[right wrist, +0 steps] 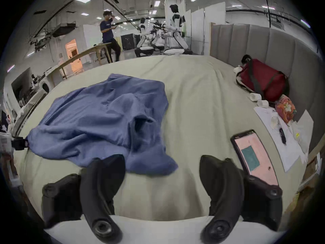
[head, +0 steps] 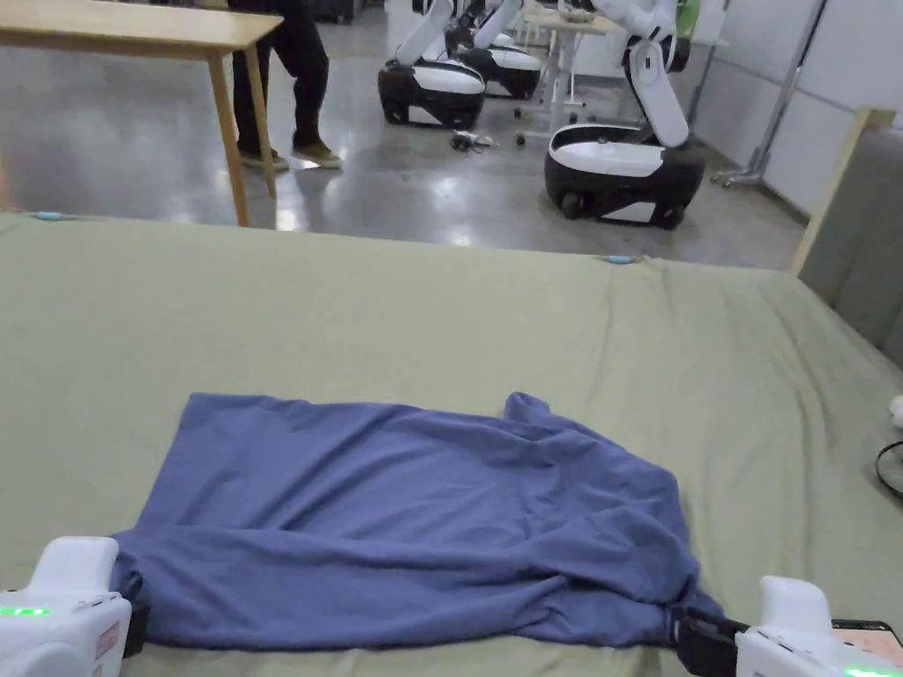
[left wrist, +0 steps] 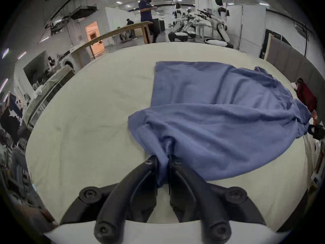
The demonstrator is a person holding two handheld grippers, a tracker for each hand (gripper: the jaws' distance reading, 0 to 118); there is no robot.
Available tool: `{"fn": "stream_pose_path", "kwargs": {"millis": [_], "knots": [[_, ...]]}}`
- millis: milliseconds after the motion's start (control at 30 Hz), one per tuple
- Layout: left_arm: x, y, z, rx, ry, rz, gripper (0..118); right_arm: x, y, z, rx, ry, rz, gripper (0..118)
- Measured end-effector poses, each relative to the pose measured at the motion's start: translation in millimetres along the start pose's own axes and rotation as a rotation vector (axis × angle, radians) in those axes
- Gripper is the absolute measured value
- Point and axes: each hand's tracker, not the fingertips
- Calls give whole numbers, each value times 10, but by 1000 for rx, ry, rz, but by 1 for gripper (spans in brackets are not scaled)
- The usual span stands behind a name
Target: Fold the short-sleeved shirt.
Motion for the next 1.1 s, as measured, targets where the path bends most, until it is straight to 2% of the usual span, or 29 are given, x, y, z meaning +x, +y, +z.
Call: {"fn": "stream_pose_path", "kwargs": {"millis": [67, 133, 233, 267, 300, 733, 900, 1100], "knots": [[-20, 23, 40, 5, 0, -3, 10, 1, 60, -142, -60, -16, 24, 94], [-39, 48, 67, 7, -6, 2, 10, 22, 74, -264, -124, 15, 15, 90], [44, 46, 151, 11, 5, -5, 9, 49, 75, -226, -109, 8, 11, 24], [57, 41, 168, 9, 5, -6, 8, 96, 83, -204, -92, 15, 7, 17], [23, 68, 170, 1, -2, -8, 8, 130, 107, -172, -82, 70, -4, 17], [-293, 194, 981, 113, -33, -38, 6, 138, 385, 1097, 12, 108, 32, 17], [-483, -145, 1343, 103, -79, -35, 6, 166, 110, 1538, -18, 126, 24, 17], [-559, -739, 1354, 1, -110, 29, 6, 129, -498, 1466, -137, 87, 56, 17]]}}
